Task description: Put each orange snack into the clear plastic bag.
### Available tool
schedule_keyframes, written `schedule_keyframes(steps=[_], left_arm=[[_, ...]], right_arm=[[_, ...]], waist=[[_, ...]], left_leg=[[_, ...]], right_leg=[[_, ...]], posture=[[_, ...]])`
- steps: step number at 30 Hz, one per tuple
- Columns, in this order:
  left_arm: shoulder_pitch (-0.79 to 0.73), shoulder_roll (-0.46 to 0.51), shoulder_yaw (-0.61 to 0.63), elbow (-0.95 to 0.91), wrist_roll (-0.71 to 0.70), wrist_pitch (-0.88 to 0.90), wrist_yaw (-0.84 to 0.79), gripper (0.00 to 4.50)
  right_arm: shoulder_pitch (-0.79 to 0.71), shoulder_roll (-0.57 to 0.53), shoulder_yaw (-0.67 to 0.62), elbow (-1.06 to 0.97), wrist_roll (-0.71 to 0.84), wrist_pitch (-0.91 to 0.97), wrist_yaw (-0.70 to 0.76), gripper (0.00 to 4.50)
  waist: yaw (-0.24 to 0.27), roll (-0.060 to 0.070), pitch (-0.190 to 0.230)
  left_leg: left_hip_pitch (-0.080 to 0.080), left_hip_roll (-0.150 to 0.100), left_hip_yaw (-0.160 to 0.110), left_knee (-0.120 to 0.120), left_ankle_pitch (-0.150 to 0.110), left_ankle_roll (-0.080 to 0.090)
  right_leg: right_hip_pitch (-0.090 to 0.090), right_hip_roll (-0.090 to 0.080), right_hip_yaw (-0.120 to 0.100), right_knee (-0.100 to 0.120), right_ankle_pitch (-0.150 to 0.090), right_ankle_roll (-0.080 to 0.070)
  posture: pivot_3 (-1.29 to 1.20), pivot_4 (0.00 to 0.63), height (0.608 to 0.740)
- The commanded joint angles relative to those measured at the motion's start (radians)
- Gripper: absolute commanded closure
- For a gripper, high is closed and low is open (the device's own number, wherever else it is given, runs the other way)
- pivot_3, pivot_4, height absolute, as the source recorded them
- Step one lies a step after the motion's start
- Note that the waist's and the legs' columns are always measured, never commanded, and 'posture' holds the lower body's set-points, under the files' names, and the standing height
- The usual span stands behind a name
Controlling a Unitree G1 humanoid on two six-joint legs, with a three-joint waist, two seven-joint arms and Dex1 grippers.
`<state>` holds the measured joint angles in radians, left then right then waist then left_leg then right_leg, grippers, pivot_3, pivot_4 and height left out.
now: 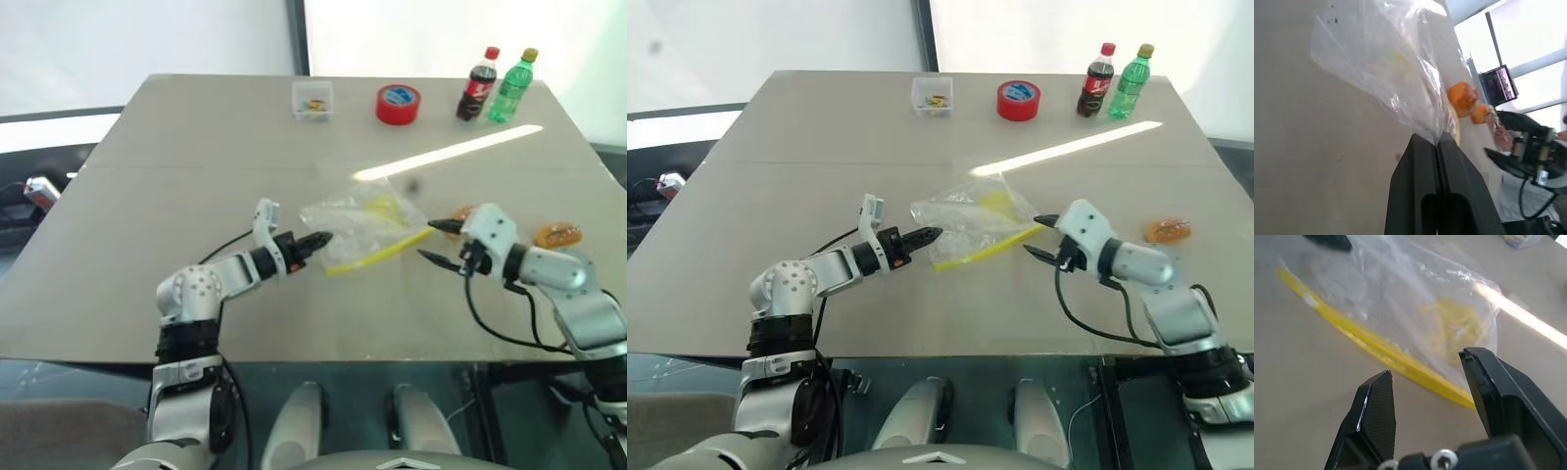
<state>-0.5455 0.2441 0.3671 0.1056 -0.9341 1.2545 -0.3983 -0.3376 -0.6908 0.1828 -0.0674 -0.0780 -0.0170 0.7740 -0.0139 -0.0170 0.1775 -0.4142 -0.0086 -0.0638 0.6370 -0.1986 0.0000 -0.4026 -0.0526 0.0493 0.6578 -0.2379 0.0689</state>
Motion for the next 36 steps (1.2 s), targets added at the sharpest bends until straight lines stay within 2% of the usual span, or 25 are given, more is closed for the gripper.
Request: schedule_keyframes(steps=[1, 11, 14, 18, 23, 26, 28, 32, 34, 36], left_arm=[[-0.056, -0.026, 0.105, -0.063, -0.139, 0.101, 0.109, 4.49], [-0.027, -0.026, 0.153, -0.138, -0.295, 0.231, 0.260, 4.49], [-0.008, -0.014, 0.152, -0.137, -0.299, 0.227, 0.281, 4.50], [-0.005, -0.011, 0.148, -0.134, -0.306, 0.206, 0.302, 4.50], [0.000, -0.007, 0.123, -0.138, -0.285, 0.179, 0.314, 4.50], [0.000, -0.005, 0.114, -0.122, -0.223, 0.122, 0.350, 4.50], [0.012, 0.018, 0.081, -0.138, -0.177, 0.072, 0.313, 4.50], [0.009, 0.031, 0.055, -0.159, -0.124, -0.016, 0.294, 3.42], [0.038, 0.096, -0.025, -0.204, -0.021, -0.111, 0.221, 3.42], [0.098, 0.191, -0.148, -0.267, 0.171, -0.320, 0.118, 3.42]], right_arm=[[-0.072, 0.021, 0.054, 0.124, -0.132, -0.152, -0.082, 1.96], [-0.257, 0.143, 0.079, 0.323, -0.229, -0.241, -0.199, 1.96], [-0.272, 0.148, 0.081, 0.353, -0.230, -0.272, -0.207, 2.63], [-0.280, 0.150, 0.085, 0.368, -0.233, -0.302, -0.205, 4.45], [-0.289, 0.163, 0.082, 0.378, -0.230, -0.307, -0.206, 4.45], [-0.296, 0.170, 0.081, 0.379, -0.239, -0.297, -0.212, 4.45], [-0.303, 0.175, 0.082, 0.381, -0.245, -0.290, -0.217, 4.45], [-0.323, 0.189, 0.088, 0.398, -0.268, -0.267, -0.233, 4.50], [-0.338, 0.196, 0.096, 0.413, -0.298, -0.232, -0.244, 4.50], [-0.364, 0.203, 0.103, 0.431, -0.339, -0.165, -0.260, 4.50]], waist=[[-0.003, 0.000, 0.000], [-0.018, -0.002, 0.001], [-0.018, -0.002, 0.001], [-0.019, -0.002, 0.001], [-0.021, -0.002, 0.001], [-0.021, -0.001, 0.001], [-0.021, -0.002, 0.001], [-0.022, -0.002, 0.001], [-0.022, -0.002, 0.001], [-0.028, -0.002, 0.001]], left_leg=[[0.000, 0.000, 0.000, 0.000, 0.000, 0.000], [0.000, 0.000, 0.000, -0.001, 0.001, -0.001], [0.000, -0.001, 0.000, -0.001, 0.001, -0.001], [0.000, -0.001, 0.000, -0.001, 0.001, -0.001], [0.000, -0.001, 0.000, -0.001, 0.001, -0.001], [0.000, -0.001, 0.000, -0.001, 0.001, -0.001], [0.000, -0.001, 0.000, -0.001, 0.000, -0.001], [0.000, -0.001, 0.001, -0.002, 0.001, -0.001], [0.000, -0.001, 0.001, -0.002, 0.001, -0.001], [0.000, -0.001, 0.001, -0.002, 0.001, -0.002]], right_leg=[[0.000, 0.000, 0.000, 0.000, 0.000, 0.000], [-0.001, 0.000, 0.001, 0.001, 0.000, 0.000], [-0.001, 0.000, 0.001, 0.001, 0.000, 0.000], [-0.001, 0.000, 0.001, 0.001, 0.000, 0.000], [-0.001, 0.000, 0.001, 0.001, 0.000, 0.000], [-0.001, 0.000, 0.002, 0.001, 0.000, 0.000], [-0.001, 0.000, 0.002, 0.001, 0.000, 0.000], [-0.002, 0.000, 0.002, 0.001, 0.000, -0.001], [-0.002, 0.000, 0.002, 0.001, 0.000, -0.001], [-0.002, 0.000, 0.002, 0.001, 0.000, -0.001]], posture=[[0.00, 0.150, 0.740], [0.00, 0.150, 0.740], [0.00, 0.150, 0.740], [0.00, 0.150, 0.740], [0.00, 0.150, 0.740], [0.00, 0.150, 0.740], [0.00, 0.150, 0.740], [0.00, 0.150, 0.740], [0.00, 0.150, 0.740], [0.00, 0.150, 0.740]])
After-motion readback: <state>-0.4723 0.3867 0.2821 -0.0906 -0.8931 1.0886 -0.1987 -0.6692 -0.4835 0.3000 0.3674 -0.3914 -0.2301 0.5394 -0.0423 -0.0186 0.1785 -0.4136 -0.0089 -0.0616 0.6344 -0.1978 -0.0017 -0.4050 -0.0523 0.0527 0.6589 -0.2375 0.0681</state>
